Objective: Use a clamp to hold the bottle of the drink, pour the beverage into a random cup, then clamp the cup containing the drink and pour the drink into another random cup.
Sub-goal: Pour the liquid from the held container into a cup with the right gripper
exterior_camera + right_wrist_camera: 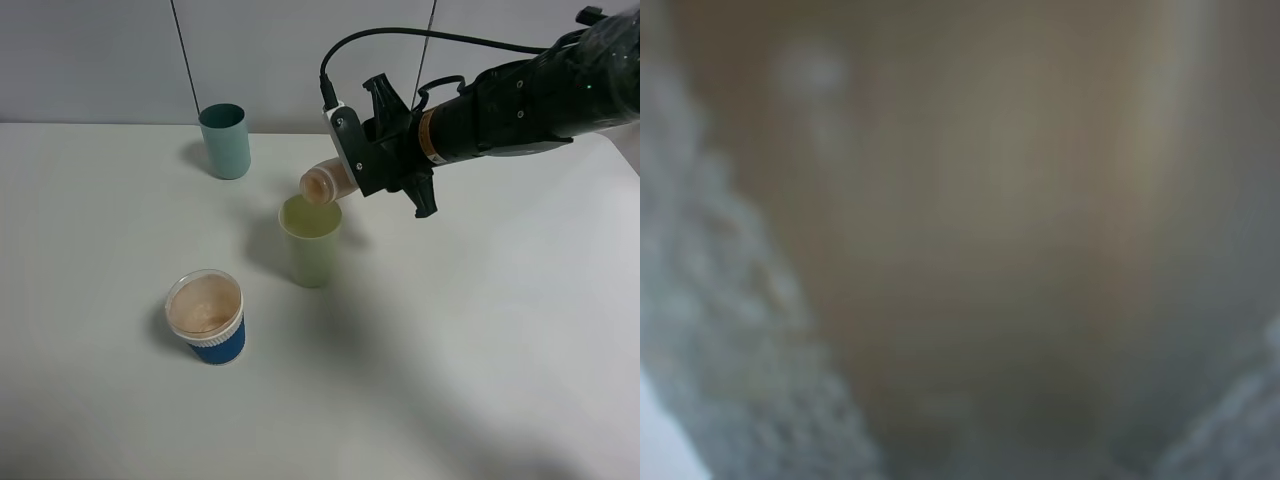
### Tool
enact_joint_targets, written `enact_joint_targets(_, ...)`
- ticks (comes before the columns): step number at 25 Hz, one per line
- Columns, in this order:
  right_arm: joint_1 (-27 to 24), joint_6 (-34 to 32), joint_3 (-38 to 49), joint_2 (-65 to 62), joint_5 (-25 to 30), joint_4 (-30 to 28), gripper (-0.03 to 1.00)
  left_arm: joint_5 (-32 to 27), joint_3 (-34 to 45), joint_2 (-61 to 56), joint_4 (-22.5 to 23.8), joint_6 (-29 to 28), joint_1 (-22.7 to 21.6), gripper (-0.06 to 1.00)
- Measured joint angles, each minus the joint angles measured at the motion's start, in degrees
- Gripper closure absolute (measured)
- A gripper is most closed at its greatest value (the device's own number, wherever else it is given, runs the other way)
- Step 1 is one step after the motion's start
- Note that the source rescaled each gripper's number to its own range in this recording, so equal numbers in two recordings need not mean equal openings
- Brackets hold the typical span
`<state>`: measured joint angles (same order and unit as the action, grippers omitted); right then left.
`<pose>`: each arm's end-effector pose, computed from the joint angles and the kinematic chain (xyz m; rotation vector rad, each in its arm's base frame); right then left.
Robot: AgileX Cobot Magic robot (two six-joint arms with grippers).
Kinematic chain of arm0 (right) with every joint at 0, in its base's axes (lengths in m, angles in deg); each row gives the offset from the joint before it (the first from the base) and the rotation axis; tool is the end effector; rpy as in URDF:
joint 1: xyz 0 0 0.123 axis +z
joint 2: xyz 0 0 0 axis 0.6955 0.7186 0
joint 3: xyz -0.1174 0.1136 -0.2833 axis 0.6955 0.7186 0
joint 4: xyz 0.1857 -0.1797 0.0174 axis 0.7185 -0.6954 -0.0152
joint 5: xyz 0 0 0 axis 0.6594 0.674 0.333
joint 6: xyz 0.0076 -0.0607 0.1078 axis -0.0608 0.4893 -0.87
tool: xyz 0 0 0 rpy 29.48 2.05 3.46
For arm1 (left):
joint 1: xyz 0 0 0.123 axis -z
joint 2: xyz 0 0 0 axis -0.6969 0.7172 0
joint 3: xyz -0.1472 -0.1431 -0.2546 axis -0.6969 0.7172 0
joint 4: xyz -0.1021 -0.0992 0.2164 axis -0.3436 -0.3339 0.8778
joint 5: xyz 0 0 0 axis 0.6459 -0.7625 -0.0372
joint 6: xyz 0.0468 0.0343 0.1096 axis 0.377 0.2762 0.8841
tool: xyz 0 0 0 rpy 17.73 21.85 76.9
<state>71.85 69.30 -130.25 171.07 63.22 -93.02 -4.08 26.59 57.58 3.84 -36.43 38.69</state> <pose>0.3655 0.2043 0.1926 -2.1107 0.9961 -0.5536 -0.0125 -0.0024 0.2690 -0.1629 2.0174 0.0062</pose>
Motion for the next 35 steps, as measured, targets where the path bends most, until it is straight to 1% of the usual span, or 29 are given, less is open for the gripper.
enact_joint_targets(9, 0.0, 0.4, 0.0, 0.0, 0.0, -1.2, 0.95, 0.0, 0.0, 0.0, 0.0, 0.0, 0.0, -0.01)
enact_joint_targets(19, 0.0, 0.5, 0.0, -0.8, 1.3, -1.7, 0.95, 0.0, 0.0, 0.0, 0.0, 0.0, 0.0, -0.01)
enact_joint_targets(20, 0.0, 0.5, -0.2, -1.0, 1.5, -2.4, 0.95, 0.0, 0.0, 0.0, 0.0, 0.0, 0.0, -0.01)
enact_joint_targets(27, 1.1, 0.5, -0.2, -1.0, 1.8, -3.6, 0.95, 0.0, 0.0, 0.0, 0.0, 0.0, 0.0, -0.01)
enact_joint_targets(35, 2.0, 0.5, -0.3, -1.0, 3.9, -4.8, 0.96, 0.0, 0.0, 0.0, 0.0, 0.0, 0.0, -0.01)
